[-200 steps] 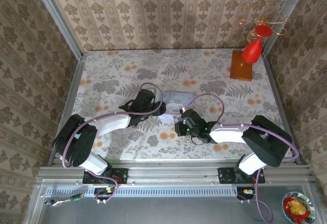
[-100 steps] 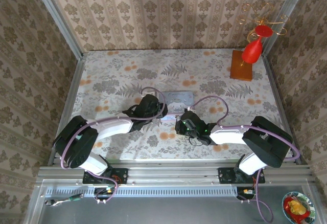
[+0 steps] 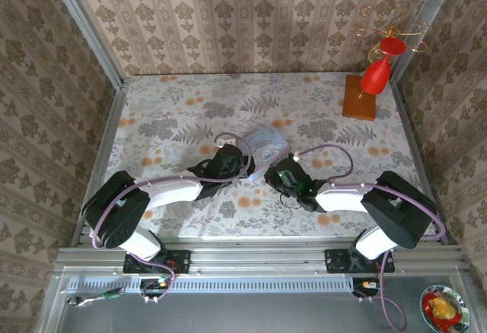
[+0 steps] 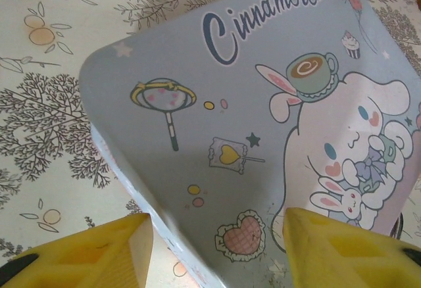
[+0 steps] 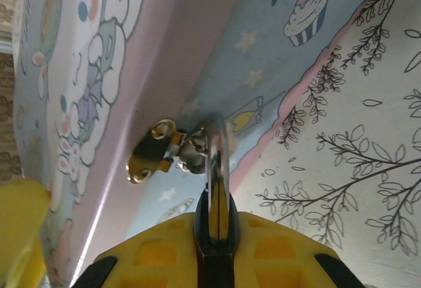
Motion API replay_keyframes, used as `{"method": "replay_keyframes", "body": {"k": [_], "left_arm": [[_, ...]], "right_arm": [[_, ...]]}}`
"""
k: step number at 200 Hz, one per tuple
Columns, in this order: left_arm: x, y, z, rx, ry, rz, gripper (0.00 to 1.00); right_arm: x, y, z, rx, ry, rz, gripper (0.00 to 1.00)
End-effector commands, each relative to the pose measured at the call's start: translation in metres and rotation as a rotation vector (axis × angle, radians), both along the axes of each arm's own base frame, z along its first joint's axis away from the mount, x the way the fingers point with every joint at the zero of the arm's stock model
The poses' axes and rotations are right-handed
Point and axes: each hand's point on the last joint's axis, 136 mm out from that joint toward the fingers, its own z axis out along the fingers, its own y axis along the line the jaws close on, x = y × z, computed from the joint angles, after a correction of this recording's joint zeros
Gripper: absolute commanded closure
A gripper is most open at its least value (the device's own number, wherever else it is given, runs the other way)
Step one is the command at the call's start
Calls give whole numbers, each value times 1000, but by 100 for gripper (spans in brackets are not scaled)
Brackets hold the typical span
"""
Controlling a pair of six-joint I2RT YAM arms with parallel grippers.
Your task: Unlock the padlock with the key
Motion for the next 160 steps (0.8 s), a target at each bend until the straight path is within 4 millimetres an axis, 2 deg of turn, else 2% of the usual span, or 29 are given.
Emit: {"method": "replay_keyframes", "body": {"k": [1,29,38,59,67,91,107,138,160], "left_arm": [[-35,21,-50,135,159,-36,45],[-37,17,-47,135,158,-50,46],[-37,17,-45,140,154,-55,46],[-36,17,-39,142,139,-57,45],[-35,17,-38,144,134,-55,45],[-34,16,-35,143,129,-53,45],[-35,15,-36,139,134,-58,45],[-35,13,-36,134,138,-64,45],[-34,11,-32,118,134,-66,45]], "right_arm": [[21,0,28,78,-68,-92,92],[26,-25,32,129,-79,-172,92],[27,-23,35,132,-83,-160,92],[25,-2,42,81,-78,-78,90],[25,0,40,78,-73,-72,90],[26,-17,31,111,-63,-144,88],[30,-26,35,132,-87,-163,87],[30,-17,45,52,-99,-78,85],[20,-18,32,15,-82,-25,84]]}}
